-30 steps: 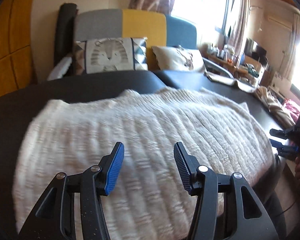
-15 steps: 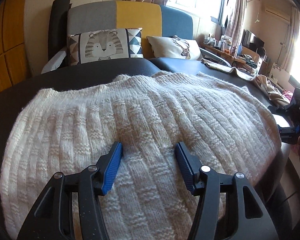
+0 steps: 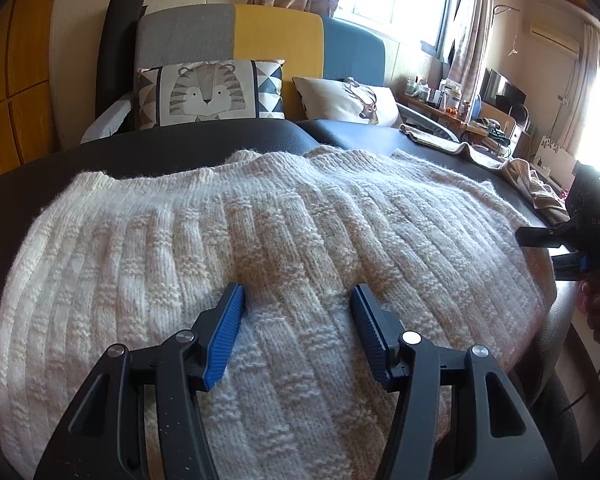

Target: Fold clothes

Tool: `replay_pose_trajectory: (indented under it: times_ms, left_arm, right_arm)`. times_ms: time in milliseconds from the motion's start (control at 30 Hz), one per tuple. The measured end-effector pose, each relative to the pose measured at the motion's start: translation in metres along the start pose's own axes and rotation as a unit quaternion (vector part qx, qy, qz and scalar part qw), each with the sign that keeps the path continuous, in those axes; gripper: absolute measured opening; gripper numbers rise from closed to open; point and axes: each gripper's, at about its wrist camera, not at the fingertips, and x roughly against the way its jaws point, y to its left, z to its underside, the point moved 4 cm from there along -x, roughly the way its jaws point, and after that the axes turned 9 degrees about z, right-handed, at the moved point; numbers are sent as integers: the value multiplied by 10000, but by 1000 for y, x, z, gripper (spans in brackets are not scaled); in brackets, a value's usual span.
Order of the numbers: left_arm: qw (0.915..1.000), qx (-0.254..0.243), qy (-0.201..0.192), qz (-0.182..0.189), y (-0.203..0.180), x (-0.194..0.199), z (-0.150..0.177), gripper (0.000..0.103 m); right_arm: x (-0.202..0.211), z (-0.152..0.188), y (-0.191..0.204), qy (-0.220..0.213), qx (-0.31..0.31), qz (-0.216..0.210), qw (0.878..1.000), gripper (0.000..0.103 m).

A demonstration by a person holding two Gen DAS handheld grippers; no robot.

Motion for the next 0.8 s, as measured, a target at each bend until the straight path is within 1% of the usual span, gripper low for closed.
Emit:
replay_pose_trajectory:
  times_ms: [133, 300, 433, 533, 667, 800]
  left_arm:
    - [10000, -4, -14, 2, 0, 0, 0, 59]
    - [10000, -35, -6, -49, -2, 0, -1, 59]
    - [9999, -79, -4, -111, -4, 0, -1, 59]
    - [9999, -93, -6, -135, -4, 0, -1, 59]
    - [9998, -115, -10, -167, -6, 0, -1, 59]
    - [9997, -127, -10, -185, -6, -1, -1, 59]
  right_arm:
    - [0, 2, -4, -200, -160, -129, 9996, 52]
    - [2, 6, -2, -352, 9, 34, 9994, 52]
    - [1, 2, -4, -462, -216, 52, 9987, 52]
    - [1, 0, -6, -457, -351, 60, 9983, 52]
    - [0, -1, -9, -482, -462, -52, 9978, 52]
    - [-1, 1, -6, -391, -209, 25, 9990, 51]
